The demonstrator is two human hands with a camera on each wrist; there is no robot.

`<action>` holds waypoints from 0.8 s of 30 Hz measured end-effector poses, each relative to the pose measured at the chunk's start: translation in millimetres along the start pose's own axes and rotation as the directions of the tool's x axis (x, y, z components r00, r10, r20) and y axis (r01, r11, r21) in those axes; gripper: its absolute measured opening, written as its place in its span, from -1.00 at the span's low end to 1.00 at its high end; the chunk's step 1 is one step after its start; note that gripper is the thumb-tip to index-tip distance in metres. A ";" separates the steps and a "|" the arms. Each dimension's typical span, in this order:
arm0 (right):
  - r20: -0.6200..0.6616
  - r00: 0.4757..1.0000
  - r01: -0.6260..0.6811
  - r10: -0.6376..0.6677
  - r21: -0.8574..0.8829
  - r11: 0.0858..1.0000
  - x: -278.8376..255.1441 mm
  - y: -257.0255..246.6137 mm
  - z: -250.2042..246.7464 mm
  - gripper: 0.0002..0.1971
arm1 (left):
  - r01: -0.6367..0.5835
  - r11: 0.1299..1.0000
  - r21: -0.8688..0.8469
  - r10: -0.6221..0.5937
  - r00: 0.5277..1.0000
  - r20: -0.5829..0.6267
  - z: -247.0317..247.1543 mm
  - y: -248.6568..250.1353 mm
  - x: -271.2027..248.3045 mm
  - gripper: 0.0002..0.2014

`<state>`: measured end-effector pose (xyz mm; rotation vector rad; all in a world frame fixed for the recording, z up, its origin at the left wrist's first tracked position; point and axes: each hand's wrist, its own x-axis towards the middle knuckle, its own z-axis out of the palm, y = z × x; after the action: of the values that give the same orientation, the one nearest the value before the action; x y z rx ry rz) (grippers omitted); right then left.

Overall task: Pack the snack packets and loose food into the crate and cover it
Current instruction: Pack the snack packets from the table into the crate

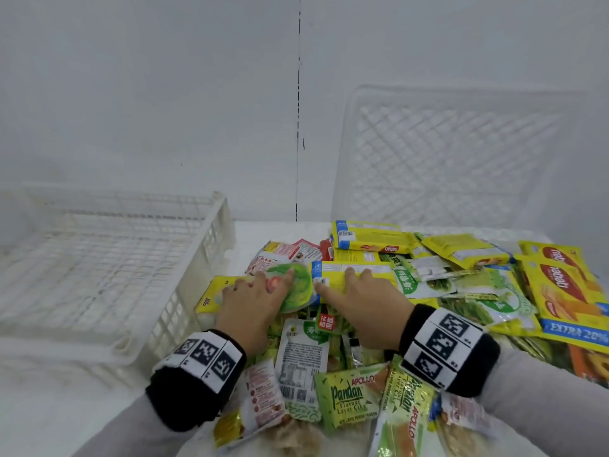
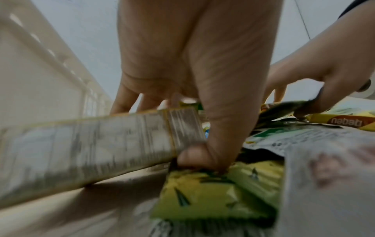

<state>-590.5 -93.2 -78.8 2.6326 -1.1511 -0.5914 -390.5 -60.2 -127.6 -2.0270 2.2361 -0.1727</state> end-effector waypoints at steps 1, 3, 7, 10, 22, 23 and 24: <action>-0.034 0.999 0.023 -0.023 0.006 1.000 0.4 1.7 -1.7 -0.18 | -0.003 1.000 0.003 0.003 1.000 -0.021 -0.6 0.5 0.4 -0.05; -0.113 0.991 0.078 -0.074 0.028 0.997 1.6 9.2 -6.8 -0.29 | -0.013 1.000 -0.028 0.011 0.996 -0.084 -3.1 -0.7 3.1 -0.17; -0.220 0.972 0.108 -0.077 0.135 0.985 -2.7 37.8 -25.5 -0.49 | -0.001 0.983 -0.184 -0.037 0.979 -0.202 -19.4 -7.2 4.8 -0.32; -0.273 0.962 0.115 -0.016 0.353 0.928 -4.3 66.2 -36.4 -0.63 | 0.065 0.918 -0.391 -0.176 0.951 -0.254 -37.2 -10.6 5.0 -0.29; 0.101 0.945 -0.281 0.312 0.741 0.610 79.6 187.7 -40.4 -0.86 | 0.122 -0.271 -0.955 -0.339 0.916 0.213 -70.1 -23.5 75.2 -0.84; 0.113 0.938 -0.306 0.328 0.717 0.627 85.1 189.1 -36.8 -0.85 | 0.176 -0.270 -0.947 -0.336 0.904 0.264 -63.2 -23.6 82.2 -0.82; 0.120 0.933 -0.323 0.339 0.694 0.643 89.4 188.9 -33.1 -0.86 | 0.217 -0.247 -0.944 -0.348 0.889 0.296 -55.8 -24.6 88.8 -0.81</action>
<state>-644.7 -285.5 -9.2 2.8309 -2.1494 -0.0170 -384.2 -150.7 -69.5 -3.0649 1.6877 2.3629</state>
